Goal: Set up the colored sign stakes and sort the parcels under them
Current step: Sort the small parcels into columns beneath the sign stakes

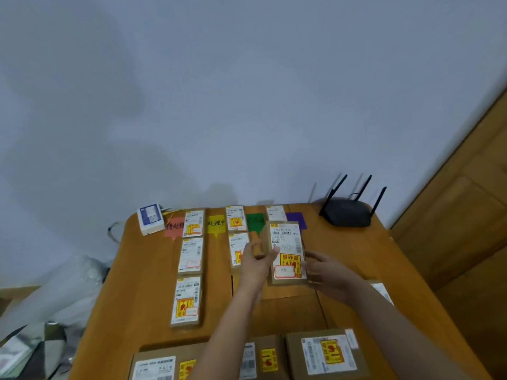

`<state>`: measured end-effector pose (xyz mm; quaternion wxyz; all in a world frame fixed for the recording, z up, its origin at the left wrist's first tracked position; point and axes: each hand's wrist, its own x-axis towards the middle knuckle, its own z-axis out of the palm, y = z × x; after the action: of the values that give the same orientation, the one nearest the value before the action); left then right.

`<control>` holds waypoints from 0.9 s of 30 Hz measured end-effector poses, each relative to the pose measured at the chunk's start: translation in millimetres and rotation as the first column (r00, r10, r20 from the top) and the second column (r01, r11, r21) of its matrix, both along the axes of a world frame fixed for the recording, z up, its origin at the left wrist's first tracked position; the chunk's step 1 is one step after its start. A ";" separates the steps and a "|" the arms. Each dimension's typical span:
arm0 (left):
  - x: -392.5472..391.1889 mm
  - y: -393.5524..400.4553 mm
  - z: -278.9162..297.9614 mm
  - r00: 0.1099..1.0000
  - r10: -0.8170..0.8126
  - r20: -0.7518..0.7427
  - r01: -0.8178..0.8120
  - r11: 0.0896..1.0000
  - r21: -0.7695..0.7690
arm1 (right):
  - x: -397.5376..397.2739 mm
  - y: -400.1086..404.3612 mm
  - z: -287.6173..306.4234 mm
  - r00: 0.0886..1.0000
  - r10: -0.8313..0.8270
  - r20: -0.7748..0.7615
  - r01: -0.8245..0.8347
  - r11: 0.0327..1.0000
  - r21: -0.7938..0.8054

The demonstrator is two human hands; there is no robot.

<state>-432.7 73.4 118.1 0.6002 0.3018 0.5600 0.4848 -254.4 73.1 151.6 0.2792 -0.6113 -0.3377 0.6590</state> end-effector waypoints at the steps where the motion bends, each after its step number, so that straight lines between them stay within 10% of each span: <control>1: 13.2 1.5 -1.7 1.000 0.002 -0.025 -0.002 1.000 -0.009 | 10.6 1.6 -4.9 1.000 -0.027 0.006 0.027 1.000 -0.011; 27: 256.2 208.7 -140.6 0.890 -0.107 -0.444 -0.013 0.966 -0.259 | 205.1 228.1 -157.4 0.968 0.022 0.252 0.001 0.996 -0.090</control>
<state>-176.5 282.1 -22.5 0.4981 0.3407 0.7347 0.3100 -49.2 301.2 -5.8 0.2027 -0.7003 -0.3437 0.5919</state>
